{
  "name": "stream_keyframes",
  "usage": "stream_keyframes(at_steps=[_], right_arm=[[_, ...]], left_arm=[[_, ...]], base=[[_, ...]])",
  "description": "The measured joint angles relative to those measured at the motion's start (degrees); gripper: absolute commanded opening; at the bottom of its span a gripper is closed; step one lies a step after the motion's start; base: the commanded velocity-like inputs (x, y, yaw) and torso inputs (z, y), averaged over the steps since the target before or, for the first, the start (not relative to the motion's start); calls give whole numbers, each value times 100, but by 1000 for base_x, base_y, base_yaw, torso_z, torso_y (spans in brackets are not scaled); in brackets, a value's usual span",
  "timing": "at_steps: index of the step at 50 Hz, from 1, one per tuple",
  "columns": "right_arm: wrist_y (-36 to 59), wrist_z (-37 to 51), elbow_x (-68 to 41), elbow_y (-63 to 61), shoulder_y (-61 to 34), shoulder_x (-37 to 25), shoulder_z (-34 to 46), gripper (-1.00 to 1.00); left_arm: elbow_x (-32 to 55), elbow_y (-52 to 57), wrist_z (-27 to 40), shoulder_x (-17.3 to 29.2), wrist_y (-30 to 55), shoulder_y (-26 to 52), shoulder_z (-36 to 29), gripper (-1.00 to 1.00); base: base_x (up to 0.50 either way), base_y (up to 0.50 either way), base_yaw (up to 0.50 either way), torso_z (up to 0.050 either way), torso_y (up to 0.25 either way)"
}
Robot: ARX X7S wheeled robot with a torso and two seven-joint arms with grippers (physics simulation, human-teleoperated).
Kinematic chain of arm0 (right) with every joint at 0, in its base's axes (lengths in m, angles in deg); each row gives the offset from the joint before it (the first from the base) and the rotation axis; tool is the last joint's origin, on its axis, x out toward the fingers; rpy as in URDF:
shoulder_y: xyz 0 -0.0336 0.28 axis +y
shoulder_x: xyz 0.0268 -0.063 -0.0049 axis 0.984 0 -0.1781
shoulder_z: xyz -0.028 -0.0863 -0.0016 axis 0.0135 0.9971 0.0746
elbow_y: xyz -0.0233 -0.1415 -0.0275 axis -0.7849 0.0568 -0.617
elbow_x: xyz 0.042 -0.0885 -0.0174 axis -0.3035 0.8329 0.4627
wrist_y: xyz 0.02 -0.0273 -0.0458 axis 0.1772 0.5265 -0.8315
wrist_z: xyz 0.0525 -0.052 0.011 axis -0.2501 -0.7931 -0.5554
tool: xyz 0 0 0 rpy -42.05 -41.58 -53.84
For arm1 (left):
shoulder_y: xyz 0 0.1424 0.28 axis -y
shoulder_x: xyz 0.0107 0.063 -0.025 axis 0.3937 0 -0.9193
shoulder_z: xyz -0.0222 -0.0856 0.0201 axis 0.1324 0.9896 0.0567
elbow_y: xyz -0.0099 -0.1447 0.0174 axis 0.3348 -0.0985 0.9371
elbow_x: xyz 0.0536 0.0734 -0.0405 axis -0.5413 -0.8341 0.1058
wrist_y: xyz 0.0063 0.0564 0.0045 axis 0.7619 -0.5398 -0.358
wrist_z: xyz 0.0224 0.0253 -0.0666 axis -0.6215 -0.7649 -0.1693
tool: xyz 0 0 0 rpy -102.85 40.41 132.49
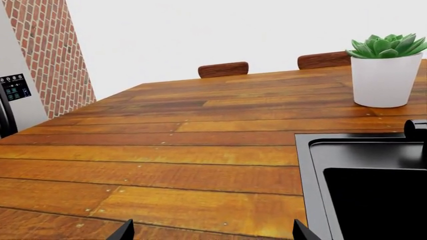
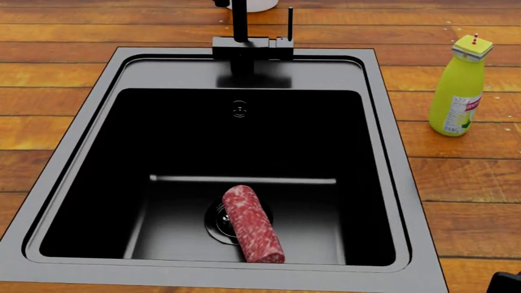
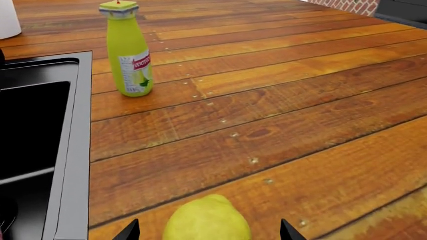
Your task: Pick the pear from the counter and place it in the sink
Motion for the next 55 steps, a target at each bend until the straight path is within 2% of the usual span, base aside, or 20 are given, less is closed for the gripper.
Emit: stream_keyframes(at_steps=[16,32,33,45,50,55], right_arm=[[-506,-922,1284,473,109,17,669,100],[-1080,-1541,2089,914,518,131,1015,100],[-1111,-1568,2130,937,534,140,1038,-100],[-1233,-1558,2336,846,394,46,1367,-100],[-891,-1339,2061,772,-269,-99,1697,-100],[-600,-1303,1959,864,-1194,-179,2378,-100]], left_arm=[[-1,-76,16,-10,-70,-83,-28,100],[8,-112,36,-17,-113,-149,-30,100],[9,-114,36,-17,-115,-151,-30,100],[25,-137,34,-13,-165,-202,-7,100],[27,-179,31,-22,-217,-221,-11,100],[24,-251,29,-38,-287,-228,-31,100]], base=[[0,0,0,0,0],[0,0,0,0,0],[0,0,0,0,0],[0,0,0,0,0],[0,0,0,0,0],[0,0,0,0,0]])
